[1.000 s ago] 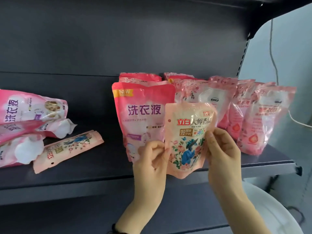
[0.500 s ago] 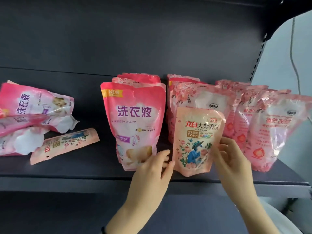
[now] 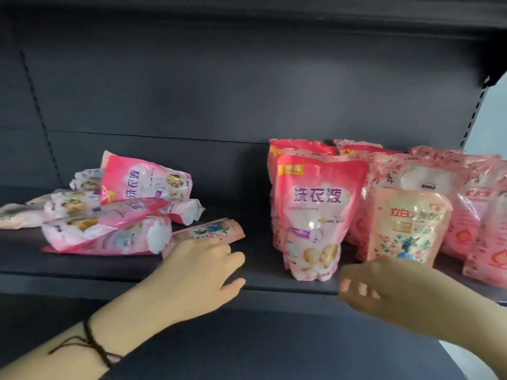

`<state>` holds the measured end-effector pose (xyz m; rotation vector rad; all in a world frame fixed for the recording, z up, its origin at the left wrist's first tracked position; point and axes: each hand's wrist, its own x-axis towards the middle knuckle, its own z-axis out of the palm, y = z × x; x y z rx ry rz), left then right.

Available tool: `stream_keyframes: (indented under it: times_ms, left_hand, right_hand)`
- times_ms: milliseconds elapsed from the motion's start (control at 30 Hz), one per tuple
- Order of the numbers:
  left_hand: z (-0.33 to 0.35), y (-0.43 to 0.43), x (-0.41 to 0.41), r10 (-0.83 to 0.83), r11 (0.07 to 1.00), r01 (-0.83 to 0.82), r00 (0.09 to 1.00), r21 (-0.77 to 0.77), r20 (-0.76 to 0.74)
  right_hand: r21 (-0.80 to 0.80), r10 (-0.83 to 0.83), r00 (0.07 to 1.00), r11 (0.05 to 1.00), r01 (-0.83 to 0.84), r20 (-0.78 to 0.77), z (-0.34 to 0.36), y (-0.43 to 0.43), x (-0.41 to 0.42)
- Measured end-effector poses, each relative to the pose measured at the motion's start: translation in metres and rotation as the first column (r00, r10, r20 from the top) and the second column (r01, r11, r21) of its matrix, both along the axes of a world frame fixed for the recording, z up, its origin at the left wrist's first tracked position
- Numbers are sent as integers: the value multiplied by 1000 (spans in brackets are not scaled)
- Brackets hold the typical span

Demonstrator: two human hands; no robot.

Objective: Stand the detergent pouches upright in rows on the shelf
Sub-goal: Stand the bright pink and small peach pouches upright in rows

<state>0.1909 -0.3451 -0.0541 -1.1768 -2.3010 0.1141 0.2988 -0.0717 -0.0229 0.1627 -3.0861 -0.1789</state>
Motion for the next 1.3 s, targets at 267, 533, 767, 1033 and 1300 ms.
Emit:
stream_keyframes:
  times_ms: [267,533,767,1033,1300]
  left_hand:
    - [32,-90,-67,-23,992,25,999,-127,22]
    - [50,-120,-140,81,973,-87,996,-213,-33]
    - [67,-115,-203,164,942,-182,983,-282,-86]
    - [84,-140,-258,283,926,-306,951,-223,-126]
    - [89,-204,-330,457,888,-453,888,-72,52]
  right_hand:
    - [135,290,949,952,-274,-123,27,-134,-101]
    - [350,256,966,908,-232,-23,53,-189,-182]
    - [429,204,973,873,-231,109,69,-202,-266]
    - [445,273,962,864,-236,-20,76,-225,-337]
    - [291,345,934,907,-304,-97,70,-254,-385]
